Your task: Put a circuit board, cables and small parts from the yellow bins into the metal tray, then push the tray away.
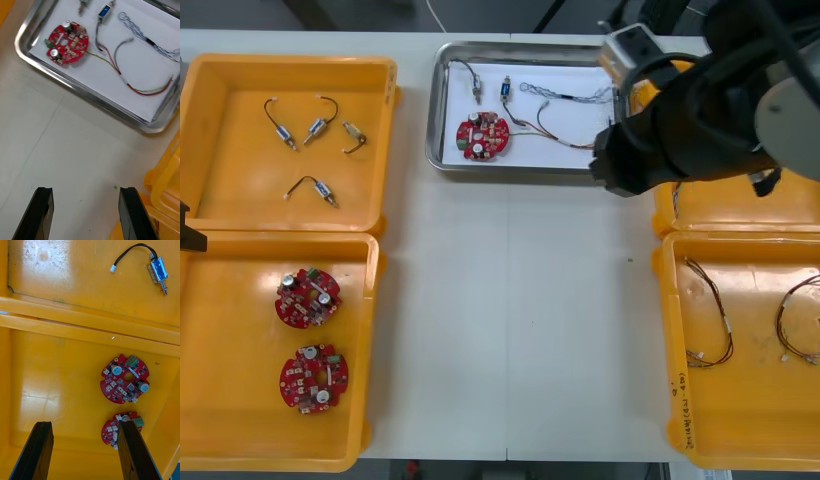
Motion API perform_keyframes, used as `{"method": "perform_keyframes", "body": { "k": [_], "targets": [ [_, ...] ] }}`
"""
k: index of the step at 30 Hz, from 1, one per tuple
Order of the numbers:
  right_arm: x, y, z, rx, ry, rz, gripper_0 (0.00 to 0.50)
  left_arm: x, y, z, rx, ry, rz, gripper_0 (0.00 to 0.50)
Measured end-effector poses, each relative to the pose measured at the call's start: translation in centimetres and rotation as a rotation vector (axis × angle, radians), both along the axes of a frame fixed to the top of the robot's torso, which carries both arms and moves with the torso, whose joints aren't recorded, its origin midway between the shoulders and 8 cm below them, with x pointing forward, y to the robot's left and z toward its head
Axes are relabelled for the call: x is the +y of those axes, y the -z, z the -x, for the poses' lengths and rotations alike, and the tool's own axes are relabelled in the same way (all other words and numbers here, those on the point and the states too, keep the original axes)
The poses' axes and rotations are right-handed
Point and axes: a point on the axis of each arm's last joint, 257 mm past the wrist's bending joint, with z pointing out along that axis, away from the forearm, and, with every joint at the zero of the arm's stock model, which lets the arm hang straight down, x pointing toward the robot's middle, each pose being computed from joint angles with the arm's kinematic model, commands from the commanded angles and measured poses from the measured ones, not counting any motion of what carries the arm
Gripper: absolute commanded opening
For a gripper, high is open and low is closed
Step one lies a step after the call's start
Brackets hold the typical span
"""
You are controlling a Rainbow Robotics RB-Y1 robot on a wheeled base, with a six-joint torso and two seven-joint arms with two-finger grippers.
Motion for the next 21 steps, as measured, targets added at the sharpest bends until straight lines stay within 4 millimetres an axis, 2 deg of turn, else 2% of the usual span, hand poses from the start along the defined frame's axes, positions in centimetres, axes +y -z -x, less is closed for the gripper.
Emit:
{"method": "perform_keyframes", "body": {
  "k": [8,15,21],
  "targets": [
    [-9.2,0.7,0.0,0.025,0.198,-0.056,0.500,0.0,0.0,0.0,0.001,0.000,0.000,0.500],
    [-16.3,1.8,1.0,0.050,0.381,-0.137,0.500,0.0,0.1,0.1,0.002,-0.001,0.000,0.500],
    [-20.6,3.5,2.6,0.085,0.491,-0.170,0.500,0.0,0.1,0.1,0.002,-0.001,0.000,0.500]
  ]
}}
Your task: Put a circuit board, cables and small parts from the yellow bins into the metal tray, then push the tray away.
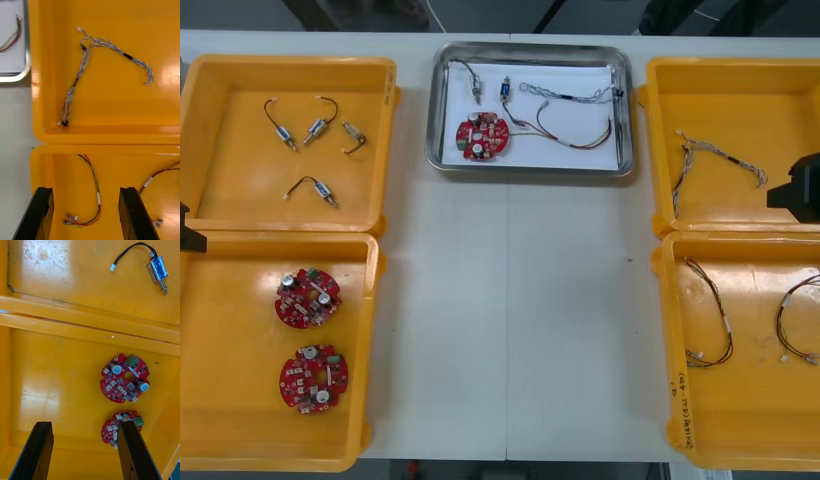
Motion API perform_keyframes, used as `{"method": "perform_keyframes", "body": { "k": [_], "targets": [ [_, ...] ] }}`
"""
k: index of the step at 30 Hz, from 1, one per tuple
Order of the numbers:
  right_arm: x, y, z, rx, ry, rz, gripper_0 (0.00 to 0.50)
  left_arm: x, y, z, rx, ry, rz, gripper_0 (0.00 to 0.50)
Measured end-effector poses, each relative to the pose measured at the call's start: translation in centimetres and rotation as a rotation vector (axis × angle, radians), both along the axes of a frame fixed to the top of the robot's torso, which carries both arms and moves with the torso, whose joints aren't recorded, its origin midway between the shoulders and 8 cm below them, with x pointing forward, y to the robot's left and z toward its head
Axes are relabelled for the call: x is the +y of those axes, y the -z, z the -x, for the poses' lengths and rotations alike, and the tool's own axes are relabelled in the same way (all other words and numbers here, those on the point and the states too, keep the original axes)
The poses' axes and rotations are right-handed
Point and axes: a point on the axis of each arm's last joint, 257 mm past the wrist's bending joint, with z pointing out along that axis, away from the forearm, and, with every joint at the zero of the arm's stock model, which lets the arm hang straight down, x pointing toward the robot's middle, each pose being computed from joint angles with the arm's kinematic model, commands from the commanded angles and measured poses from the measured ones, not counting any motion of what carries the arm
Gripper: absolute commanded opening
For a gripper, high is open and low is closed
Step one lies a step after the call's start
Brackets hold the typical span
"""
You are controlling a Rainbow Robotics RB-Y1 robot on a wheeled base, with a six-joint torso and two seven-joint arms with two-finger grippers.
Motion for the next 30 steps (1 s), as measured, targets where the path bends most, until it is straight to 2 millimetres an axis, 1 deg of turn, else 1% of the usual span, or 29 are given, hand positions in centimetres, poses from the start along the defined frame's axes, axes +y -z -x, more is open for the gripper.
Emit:
{"method": "perform_keyframes", "body": {
  "k": [9,13,20,30],
  "targets": [
    [-3.6,3.6,3.5,0.110,0.059,0.011,0.500,0.0,0.0,0.0,0.000,0.000,0.000,0.500],
    [-4.9,4.8,4.7,0.145,0.082,0.023,0.500,0.0,0.0,0.0,0.000,0.000,0.000,0.500],
    [-5.9,5.6,5.6,0.175,0.092,0.046,0.500,0.0,0.0,0.0,0.000,0.000,0.000,0.500],
    [-6.5,5.8,5.7,0.188,0.096,0.052,0.500,0.0,0.0,0.0,0.000,0.000,0.000,0.500]
  ]
}}
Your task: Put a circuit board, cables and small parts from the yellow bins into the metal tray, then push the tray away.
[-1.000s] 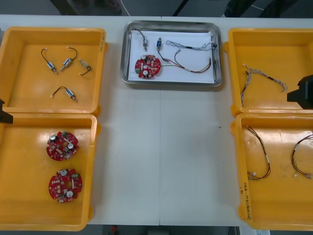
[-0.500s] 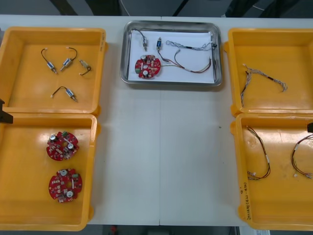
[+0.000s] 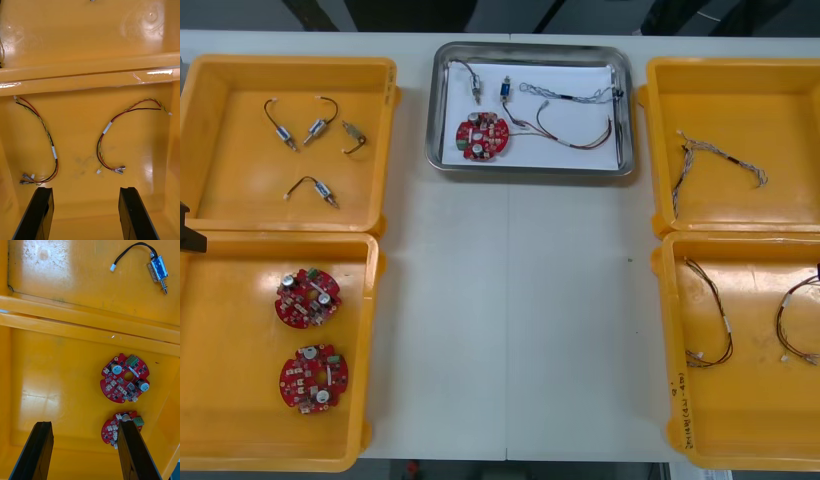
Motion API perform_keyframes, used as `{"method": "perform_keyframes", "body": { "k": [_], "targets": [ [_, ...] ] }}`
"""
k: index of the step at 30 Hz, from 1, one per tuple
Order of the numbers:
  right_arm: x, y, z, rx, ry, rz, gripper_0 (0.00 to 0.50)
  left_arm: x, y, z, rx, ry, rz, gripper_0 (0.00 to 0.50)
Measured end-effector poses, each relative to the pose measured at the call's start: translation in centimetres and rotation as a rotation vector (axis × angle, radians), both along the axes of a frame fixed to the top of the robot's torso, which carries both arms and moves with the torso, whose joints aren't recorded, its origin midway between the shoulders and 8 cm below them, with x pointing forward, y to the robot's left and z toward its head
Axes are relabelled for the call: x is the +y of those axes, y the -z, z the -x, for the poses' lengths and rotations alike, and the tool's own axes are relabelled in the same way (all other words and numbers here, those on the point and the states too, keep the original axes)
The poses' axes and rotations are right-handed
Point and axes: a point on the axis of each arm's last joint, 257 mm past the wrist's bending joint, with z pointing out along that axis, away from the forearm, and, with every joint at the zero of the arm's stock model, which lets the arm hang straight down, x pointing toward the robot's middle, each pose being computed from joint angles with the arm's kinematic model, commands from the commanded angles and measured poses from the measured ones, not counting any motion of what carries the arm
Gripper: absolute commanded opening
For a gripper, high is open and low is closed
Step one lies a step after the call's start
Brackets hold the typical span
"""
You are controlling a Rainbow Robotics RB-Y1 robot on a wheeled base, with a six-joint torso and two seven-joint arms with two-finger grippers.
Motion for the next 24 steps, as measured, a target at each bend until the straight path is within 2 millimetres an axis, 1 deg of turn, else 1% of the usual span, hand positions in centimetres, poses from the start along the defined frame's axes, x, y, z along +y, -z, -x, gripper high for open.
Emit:
{"method": "perform_keyframes", "body": {
  "k": [6,24],
  "targets": [
    [-0.07,0.05,0.01,0.007,-0.072,0.040,0.500,0.00,0.00,0.00,0.000,0.000,0.000,0.500],
    [-0.07,0.05,0.01,0.007,-0.074,0.040,0.500,0.00,0.00,0.00,0.000,0.000,0.000,0.500]
  ]
}}
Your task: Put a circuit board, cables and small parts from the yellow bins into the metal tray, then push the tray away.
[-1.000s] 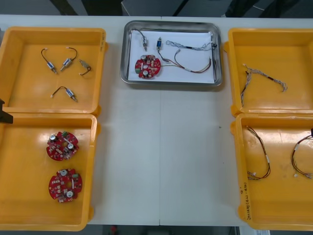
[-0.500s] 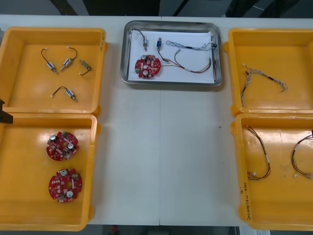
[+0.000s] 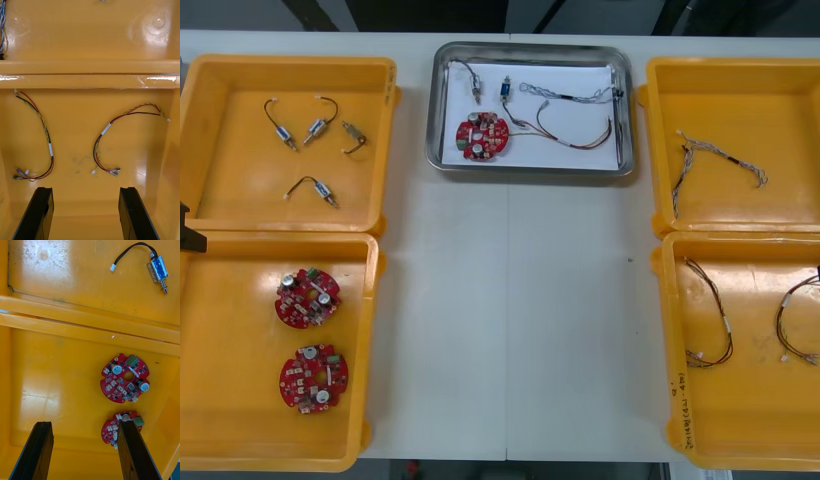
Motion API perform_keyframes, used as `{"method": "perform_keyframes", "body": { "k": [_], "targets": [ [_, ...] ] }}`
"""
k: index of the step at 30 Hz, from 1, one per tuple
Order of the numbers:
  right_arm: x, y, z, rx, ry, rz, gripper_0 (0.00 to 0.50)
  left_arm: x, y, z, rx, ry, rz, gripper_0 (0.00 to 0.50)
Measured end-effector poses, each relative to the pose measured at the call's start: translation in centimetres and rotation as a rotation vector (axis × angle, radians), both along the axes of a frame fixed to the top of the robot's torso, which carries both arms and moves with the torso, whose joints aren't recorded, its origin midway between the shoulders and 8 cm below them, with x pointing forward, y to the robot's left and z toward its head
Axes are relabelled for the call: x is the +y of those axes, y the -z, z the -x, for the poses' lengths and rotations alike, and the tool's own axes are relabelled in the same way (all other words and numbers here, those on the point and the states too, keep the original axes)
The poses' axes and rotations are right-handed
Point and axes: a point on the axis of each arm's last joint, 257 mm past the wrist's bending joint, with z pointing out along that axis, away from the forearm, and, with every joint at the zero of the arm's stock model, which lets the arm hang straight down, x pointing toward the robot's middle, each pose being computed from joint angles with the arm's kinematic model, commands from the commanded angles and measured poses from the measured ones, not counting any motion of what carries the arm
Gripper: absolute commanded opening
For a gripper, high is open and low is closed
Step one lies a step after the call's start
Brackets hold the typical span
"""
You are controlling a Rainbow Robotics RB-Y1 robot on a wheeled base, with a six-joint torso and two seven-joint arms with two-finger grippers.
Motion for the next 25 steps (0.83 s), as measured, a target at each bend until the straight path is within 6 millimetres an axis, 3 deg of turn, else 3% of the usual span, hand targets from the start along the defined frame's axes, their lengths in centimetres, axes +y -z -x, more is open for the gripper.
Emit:
{"method": "perform_keyframes", "body": {
  "k": [25],
  "targets": [
    [0.00,0.00,0.00,0.000,0.000,0.000,0.500,0.00,0.00,0.00,0.000,0.000,0.000,0.500]
  ]
}}
